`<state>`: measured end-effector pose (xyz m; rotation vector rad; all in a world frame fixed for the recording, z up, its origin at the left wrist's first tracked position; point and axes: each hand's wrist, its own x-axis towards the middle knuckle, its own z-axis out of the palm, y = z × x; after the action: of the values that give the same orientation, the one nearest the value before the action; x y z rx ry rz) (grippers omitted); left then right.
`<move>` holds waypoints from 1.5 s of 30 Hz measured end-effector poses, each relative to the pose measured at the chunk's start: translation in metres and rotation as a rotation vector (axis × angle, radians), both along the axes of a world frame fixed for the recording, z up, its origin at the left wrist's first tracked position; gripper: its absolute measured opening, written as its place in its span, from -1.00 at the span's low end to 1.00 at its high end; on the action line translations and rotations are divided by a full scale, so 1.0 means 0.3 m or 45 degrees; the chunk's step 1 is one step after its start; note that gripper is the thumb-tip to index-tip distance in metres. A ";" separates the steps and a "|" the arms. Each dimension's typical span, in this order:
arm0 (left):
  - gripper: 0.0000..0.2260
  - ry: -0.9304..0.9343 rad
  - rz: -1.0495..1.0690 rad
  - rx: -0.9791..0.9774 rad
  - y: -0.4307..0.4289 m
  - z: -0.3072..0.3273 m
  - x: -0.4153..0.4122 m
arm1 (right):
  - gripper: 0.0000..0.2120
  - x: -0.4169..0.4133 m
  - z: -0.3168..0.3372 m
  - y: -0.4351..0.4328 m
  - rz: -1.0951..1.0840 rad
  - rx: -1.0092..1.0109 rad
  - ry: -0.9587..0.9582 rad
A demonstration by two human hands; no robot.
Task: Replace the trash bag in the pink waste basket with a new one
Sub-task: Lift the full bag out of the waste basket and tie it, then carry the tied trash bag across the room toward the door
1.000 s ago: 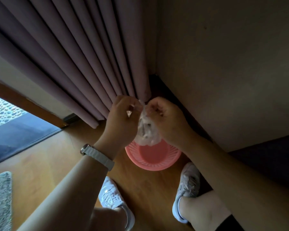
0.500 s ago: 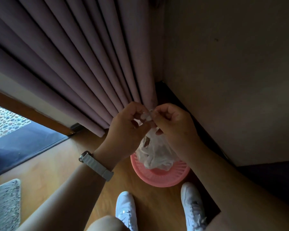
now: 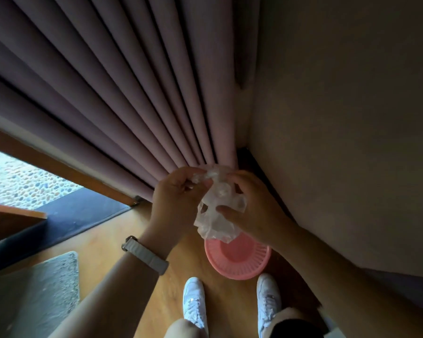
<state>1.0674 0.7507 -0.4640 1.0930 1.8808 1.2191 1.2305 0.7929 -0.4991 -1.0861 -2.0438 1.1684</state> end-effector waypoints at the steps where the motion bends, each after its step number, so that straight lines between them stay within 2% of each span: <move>1: -0.83 -0.005 0.019 0.010 -0.011 0.087 -0.004 | -0.46 -0.010 0.078 0.003 0.046 0.035 0.012; 6: -0.83 -0.054 0.101 0.099 -0.100 0.490 -0.008 | -0.21 -0.077 0.452 -0.011 0.220 0.035 0.007; 9: -0.77 -0.054 0.129 0.153 -0.169 0.679 -0.026 | -0.15 -0.129 0.618 -0.026 0.281 0.129 -0.065; 13: -0.72 0.010 0.175 0.274 -0.281 0.883 -0.088 | -0.32 -0.227 0.820 -0.066 0.448 0.332 -0.077; 18: -0.94 -0.037 0.267 0.364 -0.458 1.066 -0.196 | -0.47 -0.390 0.977 -0.199 0.527 0.487 -0.056; 22: -0.93 -0.051 0.359 0.480 -0.617 1.145 -0.310 | -0.56 -0.544 1.035 -0.333 0.610 0.383 -0.024; 24: -0.91 -0.040 0.435 0.528 -0.706 1.161 -0.375 | -0.46 -0.622 1.061 -0.420 0.627 0.342 0.022; 30: -0.89 -0.093 0.586 0.638 -1.011 1.165 -0.619 | -0.59 -0.914 1.086 -0.697 0.758 0.407 0.021; 32: -0.82 -0.118 0.652 0.670 -1.118 1.168 -0.720 | -0.58 -1.026 1.086 -0.798 0.783 0.428 -0.023; 34: -0.90 -0.163 0.683 0.700 -1.201 1.174 -0.797 | -0.52 -1.106 1.092 -0.874 0.785 0.450 -0.040; 38: -0.83 -0.225 0.836 0.744 -1.396 1.204 -0.972 | -0.51 -1.308 1.120 -1.041 0.873 0.486 -0.090; 41: -0.87 -0.261 0.918 0.766 -1.513 1.240 -1.059 | -0.51 -1.439 1.137 -1.145 0.988 0.529 -0.045; 45: -0.81 -0.273 1.014 0.820 -1.654 1.263 -1.141 | -0.59 -1.603 1.163 -1.284 1.106 0.566 0.016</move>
<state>0.7250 0.2545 -0.0850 0.4227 1.8398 2.3977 0.7496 0.4077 -0.1502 0.0603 -2.6720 0.9682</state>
